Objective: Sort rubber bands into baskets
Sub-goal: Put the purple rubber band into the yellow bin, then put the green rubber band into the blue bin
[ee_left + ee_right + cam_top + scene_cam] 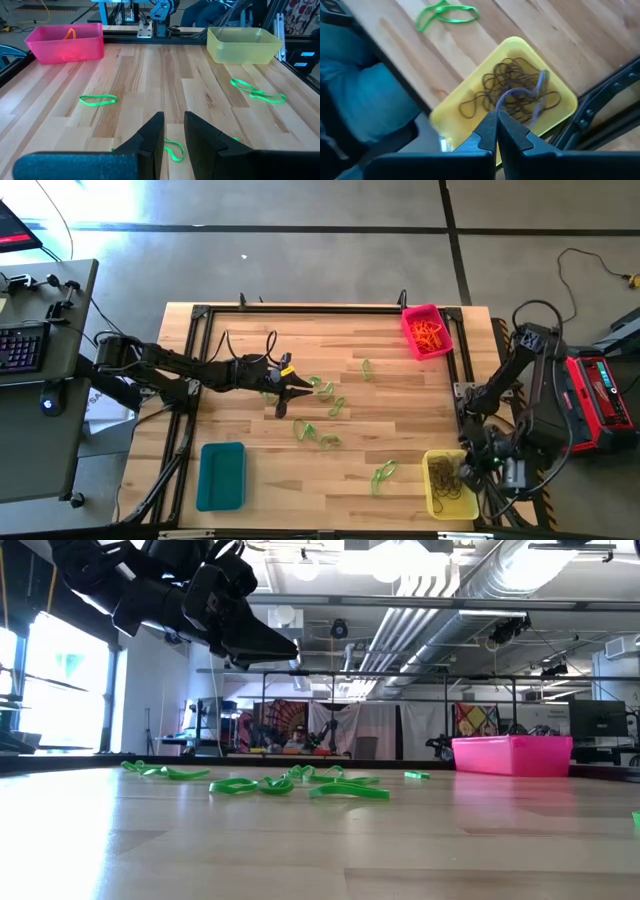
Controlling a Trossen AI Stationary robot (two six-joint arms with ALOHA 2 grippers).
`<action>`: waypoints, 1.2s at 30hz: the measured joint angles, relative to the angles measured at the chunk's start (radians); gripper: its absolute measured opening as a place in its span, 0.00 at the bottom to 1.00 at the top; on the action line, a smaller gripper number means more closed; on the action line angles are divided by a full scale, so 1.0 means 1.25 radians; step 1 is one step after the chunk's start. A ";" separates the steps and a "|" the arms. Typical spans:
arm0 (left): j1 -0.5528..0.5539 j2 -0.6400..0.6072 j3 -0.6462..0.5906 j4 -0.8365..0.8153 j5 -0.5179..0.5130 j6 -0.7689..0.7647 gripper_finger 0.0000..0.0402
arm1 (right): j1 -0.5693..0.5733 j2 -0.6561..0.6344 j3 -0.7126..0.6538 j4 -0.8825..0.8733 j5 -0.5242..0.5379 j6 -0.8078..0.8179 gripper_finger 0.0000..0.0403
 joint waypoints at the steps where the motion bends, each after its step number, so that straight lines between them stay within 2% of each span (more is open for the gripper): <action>1: 0.000 0.000 0.000 0.000 0.000 0.000 0.16 | 0.000 0.000 -0.014 0.004 -0.003 -0.002 0.00; 4: 0.000 0.000 0.000 0.000 0.000 0.000 0.16 | -0.005 0.001 -0.057 0.025 -0.020 -0.022 0.00; 10: 0.000 0.000 0.000 0.000 0.000 0.000 0.16 | -0.022 0.039 -0.135 0.129 -0.118 -0.197 0.00; 13: 0.000 0.000 0.000 0.000 0.000 -0.005 0.16 | -0.030 0.071 -0.162 0.169 -0.149 -0.244 0.00; 17: 0.000 0.000 0.000 0.002 -0.009 -0.007 0.16 | -0.045 0.112 -0.191 0.259 -0.189 -0.275 0.00; 21: 0.000 0.000 0.000 0.003 -0.017 -0.016 0.16 | -0.067 0.147 -0.196 0.310 -0.230 -0.230 0.01; 26: 0.000 0.000 0.000 0.000 -0.017 -0.021 0.16 | -0.109 0.156 -0.196 0.333 -0.234 -0.152 0.09; 32: 0.000 0.000 0.000 -0.001 -0.017 -0.026 0.16 | -0.159 0.156 -0.196 0.322 -0.255 -0.149 0.25; 36: 0.000 0.000 0.000 -0.011 -0.017 -0.036 0.16 | -0.192 0.156 -0.189 0.289 -0.289 -0.256 0.35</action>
